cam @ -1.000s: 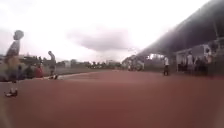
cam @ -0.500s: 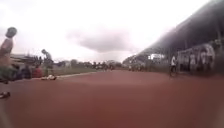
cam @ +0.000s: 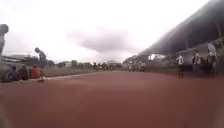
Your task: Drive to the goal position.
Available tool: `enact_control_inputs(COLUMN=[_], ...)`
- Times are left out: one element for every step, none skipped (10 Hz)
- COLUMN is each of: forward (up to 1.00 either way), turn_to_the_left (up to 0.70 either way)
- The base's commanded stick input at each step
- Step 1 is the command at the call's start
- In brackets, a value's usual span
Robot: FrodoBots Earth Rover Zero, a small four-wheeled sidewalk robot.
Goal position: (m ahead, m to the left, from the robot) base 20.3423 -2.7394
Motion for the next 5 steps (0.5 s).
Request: enact_control_inputs(forward=[0.5, 0.5, 0.5, 0.5, 0.5], turn_to_the_left=[0.02, 0.02, 0.02, 0.02, 0.02])
